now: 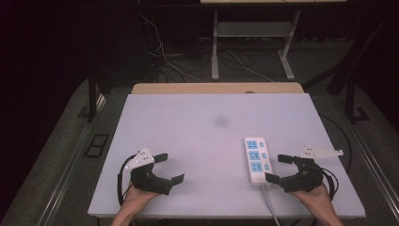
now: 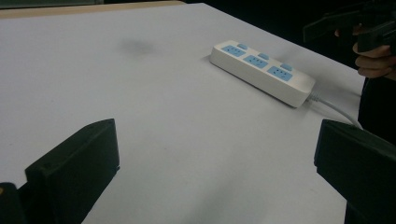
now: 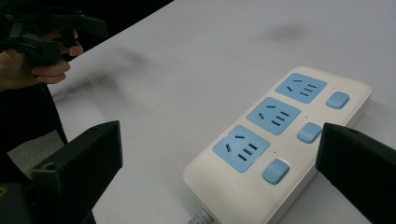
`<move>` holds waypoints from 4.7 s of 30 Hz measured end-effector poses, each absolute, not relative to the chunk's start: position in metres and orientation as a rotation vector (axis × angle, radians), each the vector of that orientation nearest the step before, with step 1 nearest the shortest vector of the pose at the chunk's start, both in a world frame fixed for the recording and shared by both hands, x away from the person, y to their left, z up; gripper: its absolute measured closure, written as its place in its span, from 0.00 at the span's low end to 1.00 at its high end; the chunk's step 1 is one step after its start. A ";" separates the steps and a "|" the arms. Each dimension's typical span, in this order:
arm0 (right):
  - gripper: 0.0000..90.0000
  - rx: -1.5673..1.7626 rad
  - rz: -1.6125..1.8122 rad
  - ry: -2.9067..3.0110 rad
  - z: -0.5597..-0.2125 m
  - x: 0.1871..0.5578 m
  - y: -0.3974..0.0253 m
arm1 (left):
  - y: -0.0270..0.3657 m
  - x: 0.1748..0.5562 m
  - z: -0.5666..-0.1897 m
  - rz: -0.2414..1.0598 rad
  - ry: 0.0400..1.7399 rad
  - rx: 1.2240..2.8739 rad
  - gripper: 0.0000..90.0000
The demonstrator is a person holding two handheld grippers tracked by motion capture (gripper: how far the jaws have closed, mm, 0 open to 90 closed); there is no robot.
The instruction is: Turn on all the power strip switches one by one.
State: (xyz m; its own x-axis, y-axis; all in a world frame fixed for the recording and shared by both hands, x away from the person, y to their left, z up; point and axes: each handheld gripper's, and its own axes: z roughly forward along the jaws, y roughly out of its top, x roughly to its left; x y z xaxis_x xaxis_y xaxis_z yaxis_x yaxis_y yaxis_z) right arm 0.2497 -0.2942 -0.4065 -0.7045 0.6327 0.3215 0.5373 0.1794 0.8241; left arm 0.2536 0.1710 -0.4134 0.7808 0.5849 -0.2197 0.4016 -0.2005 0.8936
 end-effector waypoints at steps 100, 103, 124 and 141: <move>0.81 0.961 1.040 2.899 -0.380 0.313 -0.277 | 0.175 0.258 -0.421 0.176 0.803 1.831 0.00; 0.91 0.967 1.033 2.899 -0.381 0.314 -0.277 | 0.175 0.258 -0.421 0.172 0.799 1.827 0.00; 1.00 1.033 0.969 2.869 -0.404 0.322 -0.278 | 0.174 0.259 -0.423 0.159 0.794 1.844 0.00; 1.00 0.977 0.963 2.876 -0.411 0.320 -0.277 | 0.172 0.258 -0.422 0.163 0.789 1.853 0.00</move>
State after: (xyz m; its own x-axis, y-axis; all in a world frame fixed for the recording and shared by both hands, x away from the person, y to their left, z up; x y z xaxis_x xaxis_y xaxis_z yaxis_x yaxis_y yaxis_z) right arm 0.3199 -0.2772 -0.4106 -0.8111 0.5397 0.2253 0.5666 0.6294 0.5318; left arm 0.2581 0.1722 -0.4224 0.7717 0.5867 -0.2456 0.4414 -0.2161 0.8709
